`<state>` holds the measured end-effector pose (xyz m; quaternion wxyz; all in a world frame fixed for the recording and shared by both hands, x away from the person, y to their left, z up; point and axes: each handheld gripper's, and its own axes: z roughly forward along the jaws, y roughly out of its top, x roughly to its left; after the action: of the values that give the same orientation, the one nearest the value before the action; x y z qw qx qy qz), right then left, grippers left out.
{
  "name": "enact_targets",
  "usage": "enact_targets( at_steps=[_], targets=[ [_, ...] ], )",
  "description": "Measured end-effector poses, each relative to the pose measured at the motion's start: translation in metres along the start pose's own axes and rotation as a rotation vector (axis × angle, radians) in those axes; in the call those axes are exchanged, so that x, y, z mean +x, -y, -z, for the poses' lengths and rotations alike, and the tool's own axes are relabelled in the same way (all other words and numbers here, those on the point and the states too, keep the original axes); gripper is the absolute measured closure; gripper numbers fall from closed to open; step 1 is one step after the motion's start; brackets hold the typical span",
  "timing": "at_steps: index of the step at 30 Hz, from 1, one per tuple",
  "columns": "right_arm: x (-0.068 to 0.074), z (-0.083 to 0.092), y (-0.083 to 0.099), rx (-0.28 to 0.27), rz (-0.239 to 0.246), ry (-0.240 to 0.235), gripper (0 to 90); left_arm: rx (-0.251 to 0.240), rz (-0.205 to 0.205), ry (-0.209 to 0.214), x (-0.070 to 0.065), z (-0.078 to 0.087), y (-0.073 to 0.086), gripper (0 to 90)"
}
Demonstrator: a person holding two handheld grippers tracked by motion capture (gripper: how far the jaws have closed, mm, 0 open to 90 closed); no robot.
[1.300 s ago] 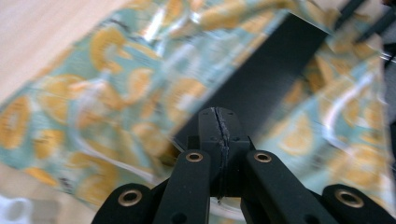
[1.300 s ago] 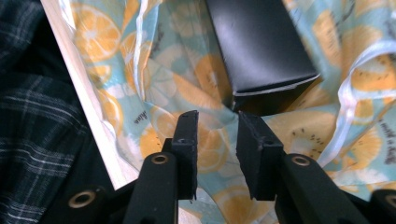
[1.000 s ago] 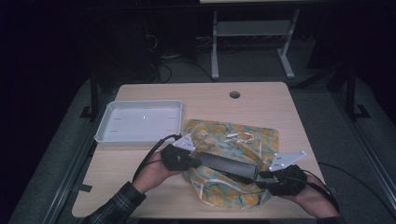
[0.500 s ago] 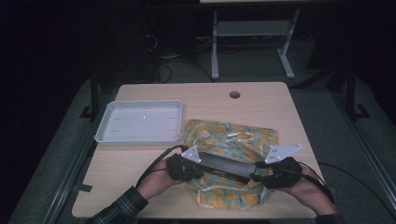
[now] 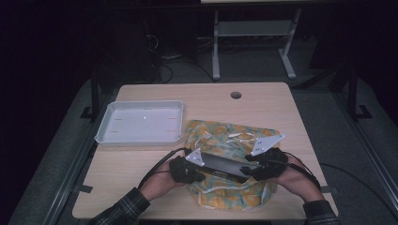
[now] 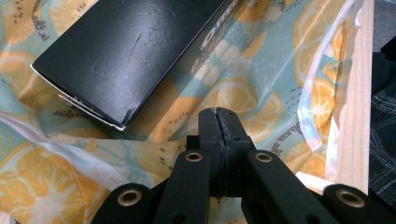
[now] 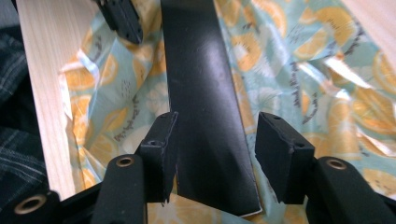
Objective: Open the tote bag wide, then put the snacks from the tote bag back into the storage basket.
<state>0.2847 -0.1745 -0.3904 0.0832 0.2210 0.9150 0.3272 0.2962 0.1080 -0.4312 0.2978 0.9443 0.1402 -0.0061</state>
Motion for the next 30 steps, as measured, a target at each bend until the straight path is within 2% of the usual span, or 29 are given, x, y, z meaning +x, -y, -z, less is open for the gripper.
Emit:
enact_targets(
  at_steps=[4, 11, 13, 18, 23, 30],
  targets=[
    [0.0, -0.005, 0.002, 0.039, 0.016, 0.002, 46.4, 0.003, -0.001, 0.001, 0.0, 0.0, 0.0, 89.2],
    [-0.002, -0.01, 0.006, 0.065, 0.033, -0.014, 43.1, -0.003, 0.004, 0.003, 0.001, 0.0, 0.0, 89.3],
    [-0.003, -0.012, 0.007, 0.083, 0.044, -0.004, 41.8, -0.005, 0.005, 0.004, 0.001, 0.0, 0.0, 89.3],
    [-0.004, -0.015, 0.008, 0.093, 0.05, -0.027, 40.5, -0.002, 0.003, 0.001, 0.002, 0.0, 0.0, 89.3],
    [-0.005, -0.021, 0.008, 0.128, 0.066, -0.042, 39.2, -0.001, 0.008, 0.001, 0.002, 0.0, 0.001, 89.3],
    [-0.004, -0.029, 0.008, 0.167, 0.092, -0.03, 39.4, 0.005, 0.007, 0.0, 0.003, 0.0, 0.001, 89.3]
  ],
)
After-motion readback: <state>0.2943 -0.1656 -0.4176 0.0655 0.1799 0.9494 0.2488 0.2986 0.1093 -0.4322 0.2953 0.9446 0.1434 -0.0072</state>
